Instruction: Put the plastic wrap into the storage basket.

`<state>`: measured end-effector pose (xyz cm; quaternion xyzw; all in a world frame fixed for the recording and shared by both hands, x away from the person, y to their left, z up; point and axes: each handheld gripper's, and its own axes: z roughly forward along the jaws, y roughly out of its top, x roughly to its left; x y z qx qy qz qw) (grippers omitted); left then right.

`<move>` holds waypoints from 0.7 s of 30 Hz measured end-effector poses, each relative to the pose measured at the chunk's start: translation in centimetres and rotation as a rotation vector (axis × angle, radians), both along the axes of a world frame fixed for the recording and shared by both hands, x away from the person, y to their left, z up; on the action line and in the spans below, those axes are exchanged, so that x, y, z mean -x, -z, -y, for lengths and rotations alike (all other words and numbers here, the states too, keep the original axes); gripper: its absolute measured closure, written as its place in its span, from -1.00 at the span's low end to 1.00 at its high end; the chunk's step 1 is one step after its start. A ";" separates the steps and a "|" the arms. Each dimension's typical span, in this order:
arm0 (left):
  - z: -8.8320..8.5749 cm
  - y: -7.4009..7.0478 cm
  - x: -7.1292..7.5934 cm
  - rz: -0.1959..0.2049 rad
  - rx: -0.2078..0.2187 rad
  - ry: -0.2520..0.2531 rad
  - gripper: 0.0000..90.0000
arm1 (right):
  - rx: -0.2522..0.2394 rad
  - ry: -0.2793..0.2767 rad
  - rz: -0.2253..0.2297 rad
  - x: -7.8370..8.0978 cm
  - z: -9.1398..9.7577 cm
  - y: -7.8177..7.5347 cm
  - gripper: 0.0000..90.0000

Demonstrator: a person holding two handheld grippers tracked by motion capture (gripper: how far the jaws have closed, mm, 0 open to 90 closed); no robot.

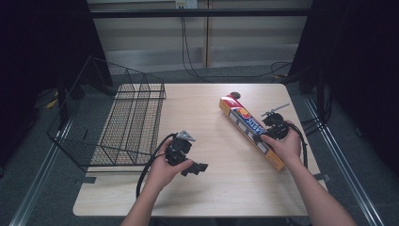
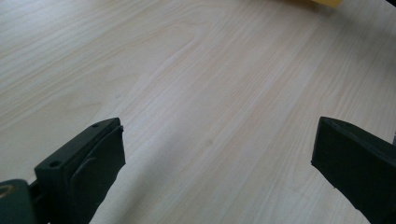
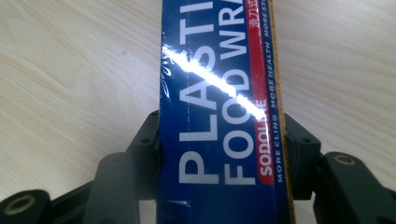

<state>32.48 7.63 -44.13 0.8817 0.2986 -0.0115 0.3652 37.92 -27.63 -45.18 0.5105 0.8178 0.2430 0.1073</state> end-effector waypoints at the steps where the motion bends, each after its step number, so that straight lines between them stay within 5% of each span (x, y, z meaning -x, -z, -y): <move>1: 0.1 0.0 0.0 -0.009 0.008 0.001 -0.95 | -0.012 0.007 -0.002 0.1 -0.1 -0.2 -0.01; 8: 1.3 -1.1 -0.2 0.009 0.061 0.067 -0.96 | -0.026 -0.071 0.045 1.4 -0.1 -2.4 -0.01; 9: 1.8 -2.0 -0.4 0.048 0.049 0.116 -0.97 | -0.027 -0.078 0.042 1.6 -0.2 -2.7 -0.01; 14: 2.9 -4.3 -1.2 0.070 0.023 0.177 -0.97 | -0.045 -0.130 0.065 2.4 -0.6 -3.7 -0.01; 17: 3.6 -6.3 -2.2 0.122 -0.033 0.182 -0.95 | -0.068 -0.188 0.083 3.1 -1.4 -4.8 -0.01; 21: 4.2 -7.4 -2.6 0.147 -0.034 0.176 -0.93 | -0.071 -0.222 0.099 3.4 -1.8 -5.3 -0.01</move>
